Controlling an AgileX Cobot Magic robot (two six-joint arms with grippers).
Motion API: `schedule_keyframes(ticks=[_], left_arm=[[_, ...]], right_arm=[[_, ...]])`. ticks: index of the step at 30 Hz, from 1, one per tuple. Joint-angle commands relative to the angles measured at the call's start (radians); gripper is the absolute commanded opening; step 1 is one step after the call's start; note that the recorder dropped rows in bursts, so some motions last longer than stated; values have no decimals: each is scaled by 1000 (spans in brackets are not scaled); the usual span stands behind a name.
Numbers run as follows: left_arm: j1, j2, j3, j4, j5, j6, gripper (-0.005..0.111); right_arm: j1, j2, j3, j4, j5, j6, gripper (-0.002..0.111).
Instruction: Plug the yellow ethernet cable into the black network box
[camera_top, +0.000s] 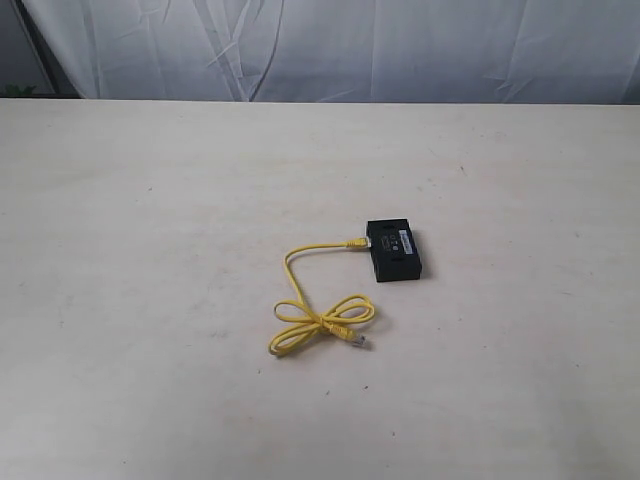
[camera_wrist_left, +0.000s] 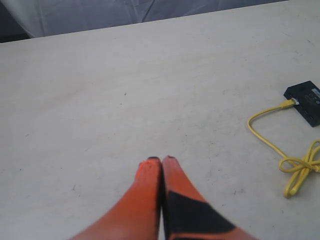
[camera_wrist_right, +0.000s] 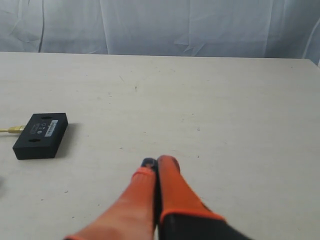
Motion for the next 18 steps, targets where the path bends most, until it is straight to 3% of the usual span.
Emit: schedule_keyframes(ticks=[1,10,18], left_arm=[[2,-8,4,1,-7,-5,0],[2,-26,4,36,-7,-5,0],[60,-127,59,42,-62,-5,0]], right_arm=[[-6,-5,4,-4,-15,1,-1],[-6,-5,4,-4,-15,1,-1],[-6,-5,4,-4,-15,1,-1]])
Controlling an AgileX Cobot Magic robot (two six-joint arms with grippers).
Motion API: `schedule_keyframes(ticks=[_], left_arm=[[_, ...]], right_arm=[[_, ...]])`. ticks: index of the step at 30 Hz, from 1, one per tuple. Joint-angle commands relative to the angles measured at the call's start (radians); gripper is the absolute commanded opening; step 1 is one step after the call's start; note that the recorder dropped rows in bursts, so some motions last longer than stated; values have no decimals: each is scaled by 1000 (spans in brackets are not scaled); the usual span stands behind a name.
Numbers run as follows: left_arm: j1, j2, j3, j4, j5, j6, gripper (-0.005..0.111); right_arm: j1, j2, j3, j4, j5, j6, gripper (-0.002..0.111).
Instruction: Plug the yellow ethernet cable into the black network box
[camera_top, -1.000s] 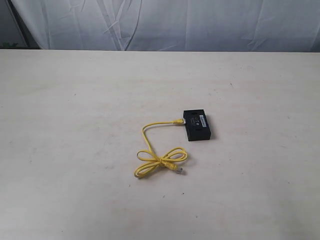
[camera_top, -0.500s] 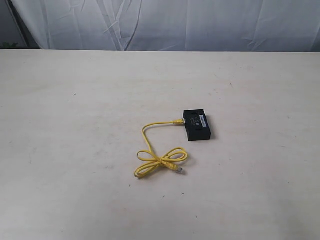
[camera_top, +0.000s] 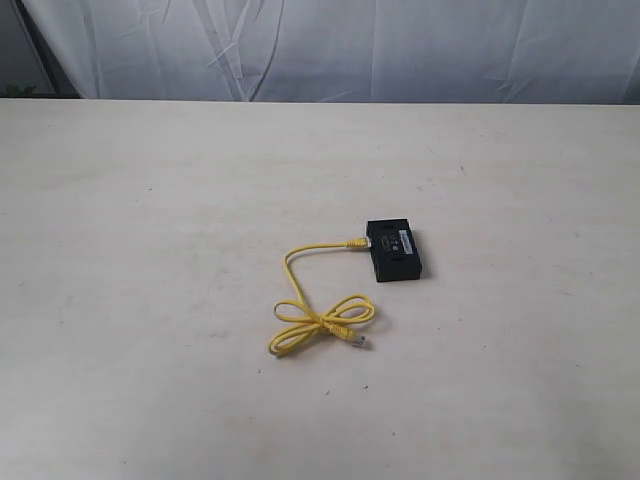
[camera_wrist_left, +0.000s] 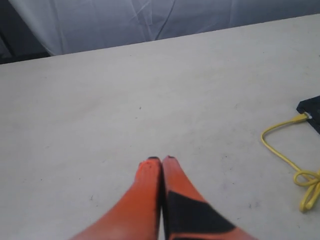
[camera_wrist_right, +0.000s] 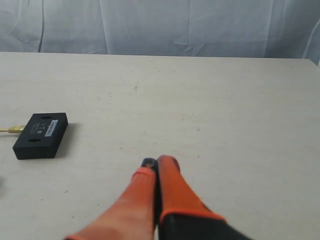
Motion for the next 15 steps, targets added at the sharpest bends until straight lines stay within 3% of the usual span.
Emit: schedule_keyframes(ticks=[1,9,15], left_arm=[[46,-80,65,8,-65,-5,0],[133,-262,237,9,-116,-5,0],[152,-398,378,21,-201,-5,0]], right_arm=[[-6,-5,4,-4,-15,1,-1],[-6,-5,4,-4,-15,1,-1],[-6,-5,4,-4,-15,1,-1]])
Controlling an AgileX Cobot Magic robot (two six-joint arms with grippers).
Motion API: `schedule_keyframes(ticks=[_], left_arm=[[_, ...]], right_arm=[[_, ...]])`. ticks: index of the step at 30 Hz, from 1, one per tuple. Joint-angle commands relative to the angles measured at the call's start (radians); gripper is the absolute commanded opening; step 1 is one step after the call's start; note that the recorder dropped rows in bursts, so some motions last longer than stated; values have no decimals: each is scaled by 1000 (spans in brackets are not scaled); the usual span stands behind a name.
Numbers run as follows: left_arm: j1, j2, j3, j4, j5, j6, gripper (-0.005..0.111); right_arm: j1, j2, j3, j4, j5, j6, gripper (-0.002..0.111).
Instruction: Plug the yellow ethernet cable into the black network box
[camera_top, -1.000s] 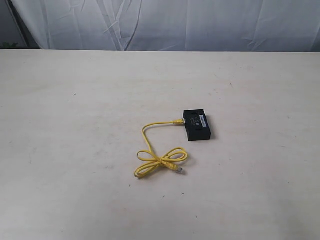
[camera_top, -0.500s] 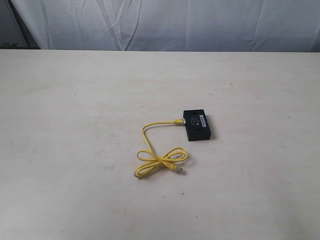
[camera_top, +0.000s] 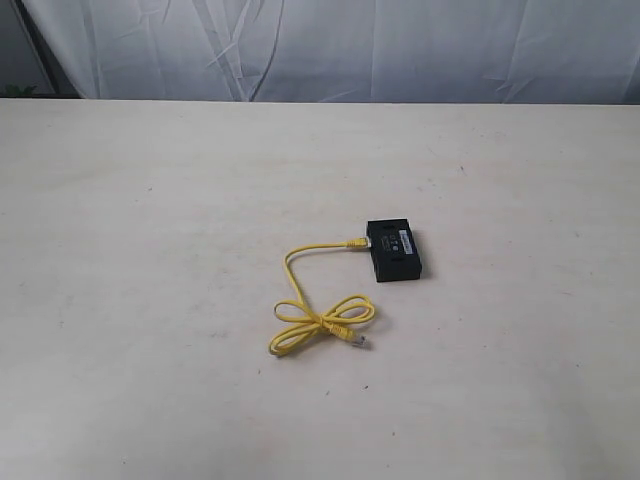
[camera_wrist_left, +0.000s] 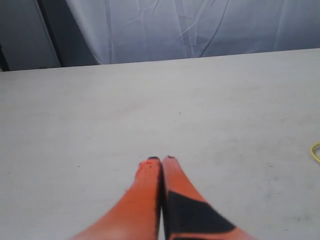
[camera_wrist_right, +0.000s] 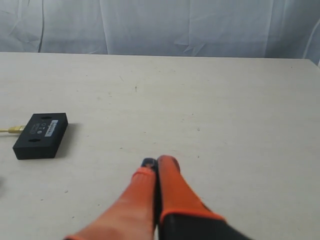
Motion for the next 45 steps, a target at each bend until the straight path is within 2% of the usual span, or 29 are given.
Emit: schedule_keyframes(ticks=[1,8,16,25,45], left_arm=[[10,-100,107,0,-69,-5,0],[10,-197,215,0,-138,-5,0],[10,-225,326,0,-194,-5,0],[10,-231,326,-6,-256,-8,0],[10,-247,326,-6,-259,-39,0]], right_arm=[[-6,-5,4,-4,-15,1,-1],[-6,-5,4,-4,-15,1,-1],[-6,-5,4,-4,-15,1,-1],[-6,-5,4,-4,-15,1,-1],[-6,-5,4,-4,-15,1,-1]])
